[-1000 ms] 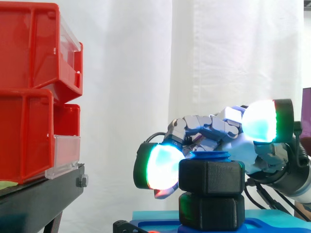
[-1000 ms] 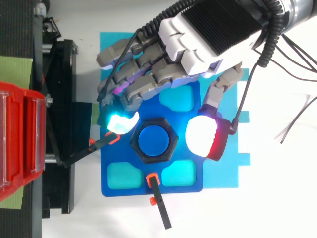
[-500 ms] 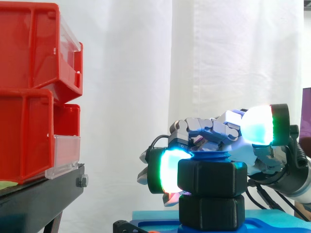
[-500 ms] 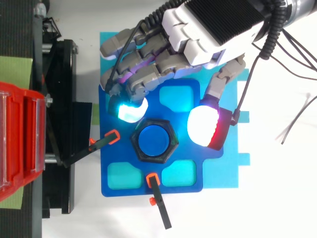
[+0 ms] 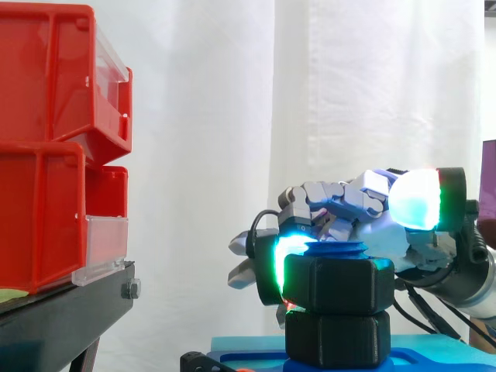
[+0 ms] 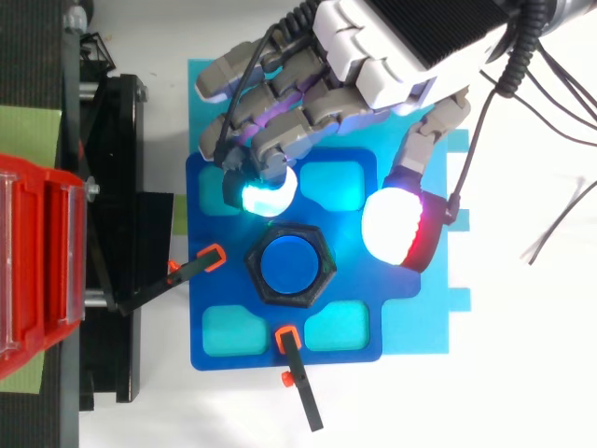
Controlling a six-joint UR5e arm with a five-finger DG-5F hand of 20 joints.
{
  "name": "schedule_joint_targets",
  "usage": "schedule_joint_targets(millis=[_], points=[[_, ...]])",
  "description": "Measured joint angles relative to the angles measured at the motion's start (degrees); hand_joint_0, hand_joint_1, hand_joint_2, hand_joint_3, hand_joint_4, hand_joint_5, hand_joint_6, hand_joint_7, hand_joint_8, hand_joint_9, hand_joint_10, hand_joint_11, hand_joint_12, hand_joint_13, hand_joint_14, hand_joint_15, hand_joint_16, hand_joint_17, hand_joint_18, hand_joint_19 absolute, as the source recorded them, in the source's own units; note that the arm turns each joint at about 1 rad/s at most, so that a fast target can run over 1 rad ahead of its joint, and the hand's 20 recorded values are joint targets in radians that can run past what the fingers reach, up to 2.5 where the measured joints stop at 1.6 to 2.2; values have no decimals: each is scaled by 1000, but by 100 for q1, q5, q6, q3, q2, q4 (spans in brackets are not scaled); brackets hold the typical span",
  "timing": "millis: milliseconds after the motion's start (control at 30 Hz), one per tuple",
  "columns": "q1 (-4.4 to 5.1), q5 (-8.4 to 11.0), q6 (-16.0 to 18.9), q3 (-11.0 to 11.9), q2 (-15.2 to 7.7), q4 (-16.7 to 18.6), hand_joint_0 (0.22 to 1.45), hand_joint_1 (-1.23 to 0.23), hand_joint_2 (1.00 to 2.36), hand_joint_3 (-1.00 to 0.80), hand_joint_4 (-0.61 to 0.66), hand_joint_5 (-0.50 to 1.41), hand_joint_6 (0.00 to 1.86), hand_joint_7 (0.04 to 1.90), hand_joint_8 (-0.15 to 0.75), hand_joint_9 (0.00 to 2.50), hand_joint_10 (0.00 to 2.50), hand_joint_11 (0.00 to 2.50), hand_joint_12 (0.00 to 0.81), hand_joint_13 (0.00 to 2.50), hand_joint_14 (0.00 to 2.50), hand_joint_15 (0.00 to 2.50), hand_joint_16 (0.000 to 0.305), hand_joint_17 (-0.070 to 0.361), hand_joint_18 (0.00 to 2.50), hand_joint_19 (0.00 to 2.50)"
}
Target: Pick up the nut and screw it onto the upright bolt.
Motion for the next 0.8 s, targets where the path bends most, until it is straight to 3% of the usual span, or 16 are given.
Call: schedule_joint_targets(millis=[233,433,633,800], points=[[-33,-146,22,244,0,-22,503,-119,1000,-500,255,-62,504,1008,235,885,0,0,235,623,0,0,23,52,331,0],[-21,-268,91,410,0,-46,495,-109,1000,-500,225,-89,503,799,222,828,0,0,245,582,0,0,25,57,302,0],[42,-243,85,385,0,-38,489,-100,1000,-500,207,-98,502,743,209,782,0,0,252,545,0,0,28,62,273,0],[127,-59,36,269,0,-18,484,-83,1000,-500,201,-102,502,722,204,738,0,0,268,442,0,0,30,67,167,0]])
